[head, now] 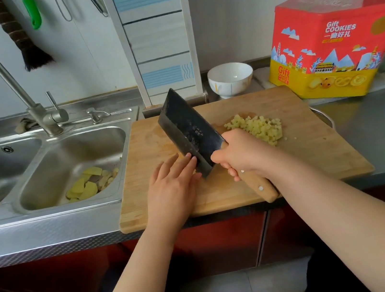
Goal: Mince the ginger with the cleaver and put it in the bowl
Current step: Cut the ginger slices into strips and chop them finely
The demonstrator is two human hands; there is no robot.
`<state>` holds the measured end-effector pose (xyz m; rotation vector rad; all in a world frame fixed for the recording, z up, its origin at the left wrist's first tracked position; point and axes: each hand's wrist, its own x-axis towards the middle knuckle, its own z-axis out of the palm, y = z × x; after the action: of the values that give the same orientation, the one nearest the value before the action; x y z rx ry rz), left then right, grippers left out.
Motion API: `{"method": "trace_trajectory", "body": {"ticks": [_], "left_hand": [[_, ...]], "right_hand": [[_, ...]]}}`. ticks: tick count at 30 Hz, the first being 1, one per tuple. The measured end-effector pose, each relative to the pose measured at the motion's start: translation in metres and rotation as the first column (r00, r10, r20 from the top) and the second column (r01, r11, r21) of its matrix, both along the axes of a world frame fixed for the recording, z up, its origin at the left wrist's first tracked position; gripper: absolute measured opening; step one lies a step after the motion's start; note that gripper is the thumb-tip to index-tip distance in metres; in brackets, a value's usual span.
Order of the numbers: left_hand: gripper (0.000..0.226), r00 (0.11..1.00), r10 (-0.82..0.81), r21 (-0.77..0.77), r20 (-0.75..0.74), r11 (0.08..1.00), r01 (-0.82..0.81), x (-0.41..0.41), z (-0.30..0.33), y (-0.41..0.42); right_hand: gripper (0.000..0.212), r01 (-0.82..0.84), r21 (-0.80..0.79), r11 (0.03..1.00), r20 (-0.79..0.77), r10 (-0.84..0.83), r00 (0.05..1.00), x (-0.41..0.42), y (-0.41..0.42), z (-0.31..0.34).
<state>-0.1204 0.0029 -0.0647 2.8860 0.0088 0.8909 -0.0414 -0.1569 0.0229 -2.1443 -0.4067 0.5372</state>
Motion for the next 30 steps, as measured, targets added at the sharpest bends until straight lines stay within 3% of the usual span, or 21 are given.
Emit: {"method": "trace_trajectory", "body": {"ticks": [4, 10, 13, 18, 26, 30], "left_hand": [[0.034, 0.999, -0.026, 0.067, -0.019, 0.997, 0.027, -0.002, 0.0, 0.002], [0.031, 0.993, -0.036, -0.008, 0.116, 0.999, 0.037, 0.007, 0.013, 0.001], [0.041, 0.996, -0.066, 0.072, 0.057, 0.996, 0.062, 0.014, 0.019, -0.003], [0.031, 0.999, -0.035, 0.099, 0.003, 0.995, 0.035, 0.014, 0.015, -0.002], [0.003, 0.999, 0.047, -0.099, 0.015, 0.994, -0.045, 0.018, 0.027, 0.012], [0.018, 0.996, 0.085, -0.281, -0.026, 0.956, -0.088, 0.014, 0.028, 0.016]], "right_hand": [[0.005, 0.099, 0.118, 0.988, -0.042, -0.094, 0.995, 0.008, -0.015, 0.008], [0.009, 0.121, 0.154, 0.981, -0.057, -0.113, 0.992, 0.013, -0.033, 0.019], [0.012, 0.087, 0.147, 0.985, -0.06, -0.079, 0.995, 0.008, -0.034, 0.019], [0.008, 0.083, 0.148, 0.986, -0.044, -0.078, 0.996, 0.004, -0.033, 0.02], [0.009, 0.012, 0.071, 0.997, 0.037, -0.014, 0.999, -0.003, -0.027, 0.021], [0.014, -0.02, 0.045, 0.999, 0.02, 0.019, 1.0, -0.009, -0.023, 0.021]]}}
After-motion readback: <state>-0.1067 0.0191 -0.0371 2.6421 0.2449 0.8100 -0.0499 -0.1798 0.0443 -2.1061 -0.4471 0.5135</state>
